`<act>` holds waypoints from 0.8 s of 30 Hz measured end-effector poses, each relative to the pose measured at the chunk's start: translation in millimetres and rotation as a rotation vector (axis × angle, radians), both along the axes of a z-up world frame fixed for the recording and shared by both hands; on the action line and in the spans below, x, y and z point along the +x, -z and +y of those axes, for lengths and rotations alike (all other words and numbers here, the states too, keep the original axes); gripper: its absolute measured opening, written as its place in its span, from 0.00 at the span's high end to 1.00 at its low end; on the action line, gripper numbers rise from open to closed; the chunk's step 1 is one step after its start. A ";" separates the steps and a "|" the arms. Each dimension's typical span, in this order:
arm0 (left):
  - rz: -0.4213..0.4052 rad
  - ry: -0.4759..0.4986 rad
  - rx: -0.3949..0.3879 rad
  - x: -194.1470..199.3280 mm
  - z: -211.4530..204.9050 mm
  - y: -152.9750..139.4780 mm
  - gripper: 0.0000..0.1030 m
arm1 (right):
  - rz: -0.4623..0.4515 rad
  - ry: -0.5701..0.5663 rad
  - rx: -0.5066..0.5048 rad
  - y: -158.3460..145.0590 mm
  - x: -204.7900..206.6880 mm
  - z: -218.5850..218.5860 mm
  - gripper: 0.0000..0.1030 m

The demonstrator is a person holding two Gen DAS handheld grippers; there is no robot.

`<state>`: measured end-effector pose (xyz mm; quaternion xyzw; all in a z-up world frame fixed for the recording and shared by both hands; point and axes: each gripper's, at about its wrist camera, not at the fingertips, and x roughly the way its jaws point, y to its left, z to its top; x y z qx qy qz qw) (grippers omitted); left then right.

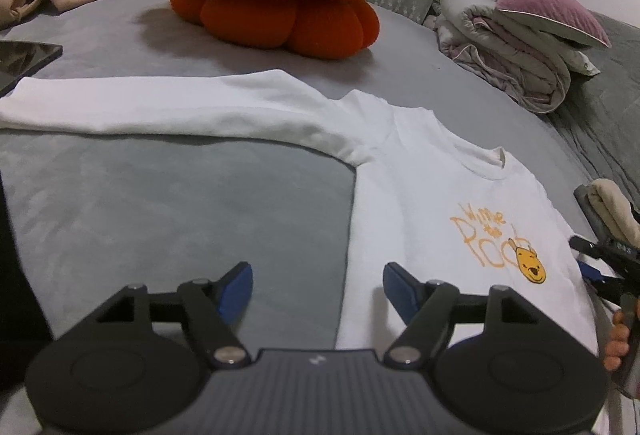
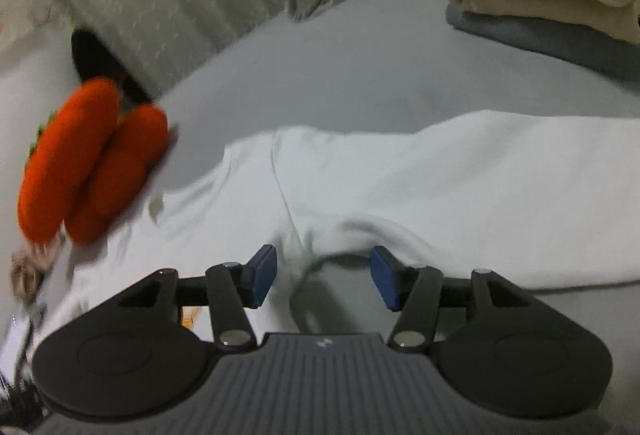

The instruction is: Fold clothes

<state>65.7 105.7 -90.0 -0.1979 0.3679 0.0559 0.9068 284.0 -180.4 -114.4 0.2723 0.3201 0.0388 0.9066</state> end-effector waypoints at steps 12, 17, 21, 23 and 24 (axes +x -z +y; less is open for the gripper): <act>0.000 0.002 -0.013 7.4 4.6 0.3 0.29 | -0.052 0.036 -0.184 -14.3 6.7 9.1 0.92; -0.003 0.007 -0.019 8.5 4.8 -1.3 0.29 | -0.084 -0.009 -0.319 -14.9 9.7 18.8 0.92; -0.007 0.012 -0.013 6.0 5.1 -1.9 0.27 | -0.129 -0.050 -0.457 -18.1 10.3 29.4 0.92; -0.004 0.014 -0.010 5.3 4.6 -1.5 0.27 | -0.082 -0.060 -0.476 -3.3 14.3 34.0 0.92; -0.003 0.014 -0.007 4.7 4.6 -1.3 0.27 | -0.057 -0.066 -0.486 4.3 16.3 36.4 0.91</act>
